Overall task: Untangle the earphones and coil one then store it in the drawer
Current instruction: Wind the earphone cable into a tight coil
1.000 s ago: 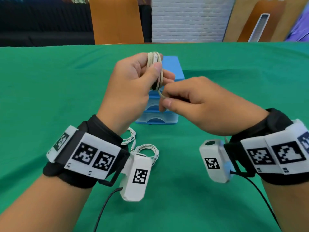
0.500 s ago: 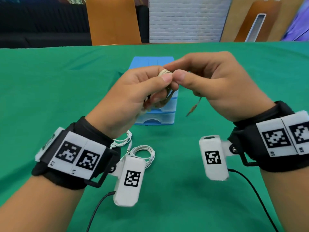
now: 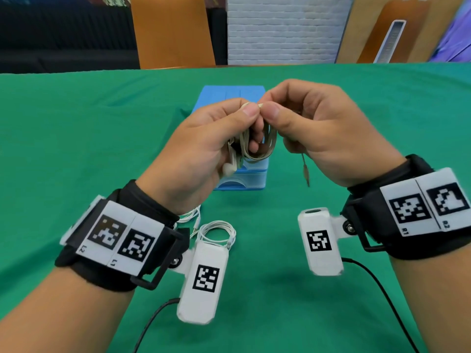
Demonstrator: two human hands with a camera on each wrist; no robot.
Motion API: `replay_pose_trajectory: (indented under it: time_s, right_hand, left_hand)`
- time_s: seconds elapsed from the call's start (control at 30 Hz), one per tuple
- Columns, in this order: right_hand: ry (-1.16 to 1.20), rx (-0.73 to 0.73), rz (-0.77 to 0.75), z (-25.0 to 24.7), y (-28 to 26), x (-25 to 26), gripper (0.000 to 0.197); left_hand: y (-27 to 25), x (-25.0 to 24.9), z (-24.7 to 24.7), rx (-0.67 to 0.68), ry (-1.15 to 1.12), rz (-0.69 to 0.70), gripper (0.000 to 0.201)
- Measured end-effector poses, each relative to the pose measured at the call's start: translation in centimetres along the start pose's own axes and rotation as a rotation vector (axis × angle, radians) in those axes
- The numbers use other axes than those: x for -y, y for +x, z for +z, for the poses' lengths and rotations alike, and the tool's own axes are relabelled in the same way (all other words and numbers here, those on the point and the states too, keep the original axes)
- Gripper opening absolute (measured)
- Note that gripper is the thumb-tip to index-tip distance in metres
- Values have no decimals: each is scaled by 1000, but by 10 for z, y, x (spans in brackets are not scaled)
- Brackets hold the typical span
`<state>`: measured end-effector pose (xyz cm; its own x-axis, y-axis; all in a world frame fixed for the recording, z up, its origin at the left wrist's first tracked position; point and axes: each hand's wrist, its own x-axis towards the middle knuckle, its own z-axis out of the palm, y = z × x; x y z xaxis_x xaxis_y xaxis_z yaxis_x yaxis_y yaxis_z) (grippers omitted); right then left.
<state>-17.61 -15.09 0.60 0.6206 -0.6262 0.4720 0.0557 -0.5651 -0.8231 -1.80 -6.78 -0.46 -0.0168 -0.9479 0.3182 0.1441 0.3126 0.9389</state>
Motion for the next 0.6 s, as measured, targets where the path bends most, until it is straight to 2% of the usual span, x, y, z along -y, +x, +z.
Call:
replay_pose_trajectory:
  time_s: [0.13,0.4,0.6]
  right_hand:
    - [6,-9,-56,0,1,-1,6]
    - [77,-79,-110,11,4,-7,14]
    - [-38,-209,-153,20,4,-12,11]
  left_hand:
    - [1,3,-1,-19,5,15,27]
    - [4,8,-3,-131,35,11,30]
    - [8,14,-5,-189,349,86,27]
